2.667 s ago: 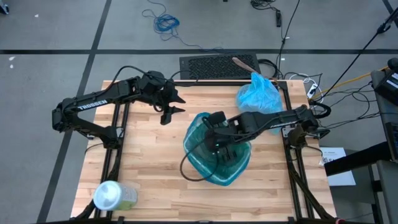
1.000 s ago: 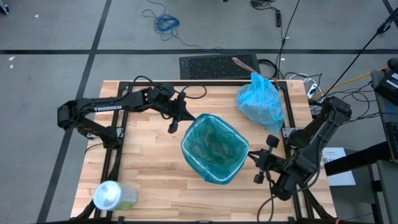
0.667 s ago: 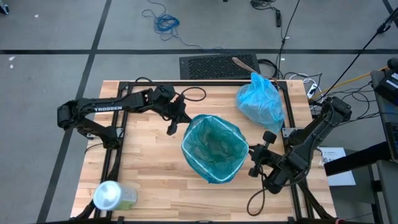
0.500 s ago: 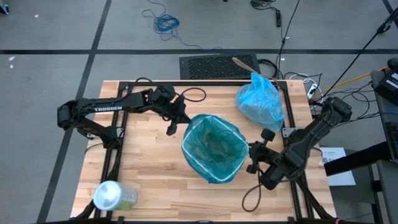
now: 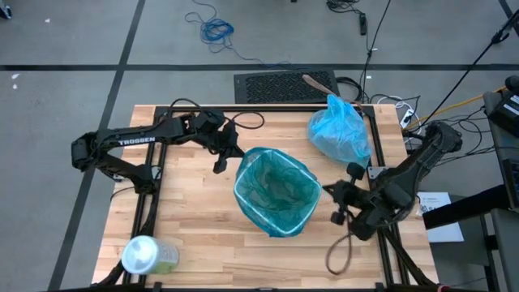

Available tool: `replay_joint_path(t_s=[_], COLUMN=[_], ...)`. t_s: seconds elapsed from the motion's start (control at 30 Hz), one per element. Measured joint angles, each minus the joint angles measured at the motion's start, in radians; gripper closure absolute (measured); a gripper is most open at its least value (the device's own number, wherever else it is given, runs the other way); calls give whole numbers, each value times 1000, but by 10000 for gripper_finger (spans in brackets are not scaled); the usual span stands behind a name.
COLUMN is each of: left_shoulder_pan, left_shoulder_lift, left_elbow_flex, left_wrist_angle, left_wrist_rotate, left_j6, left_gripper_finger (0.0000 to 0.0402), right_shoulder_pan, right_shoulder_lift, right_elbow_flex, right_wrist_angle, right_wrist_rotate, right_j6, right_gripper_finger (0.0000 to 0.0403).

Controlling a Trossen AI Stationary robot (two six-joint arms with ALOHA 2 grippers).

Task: Place trash/remove bag and relplace
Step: Insert the blue trash bag into the trash bin, then return to Home Position

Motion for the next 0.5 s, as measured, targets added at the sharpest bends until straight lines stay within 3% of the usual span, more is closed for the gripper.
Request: replay_joint_path(t_s=[0.13, 0.3, 0.5], left_shoulder_pan=[21, 38, 45], left_shoulder_lift=[-33, -117, -198], left_elbow_flex=[0, 0, 1], left_wrist_angle=[-39, -45, -56], left_wrist_rotate=[-1, -1, -1], left_j6=[1, 4, -13], left_gripper_finger=[401, 401, 401], right_shoulder_pan=[102, 201, 137], right_shoulder_lift=[-22, -10, 13], right_elbow_flex=[-2, -79, -294], right_wrist_angle=[65, 246, 742], right_wrist_rotate=[-74, -63, -24], right_j6=[11, 49, -119], right_gripper_finger=[403, 403, 403])
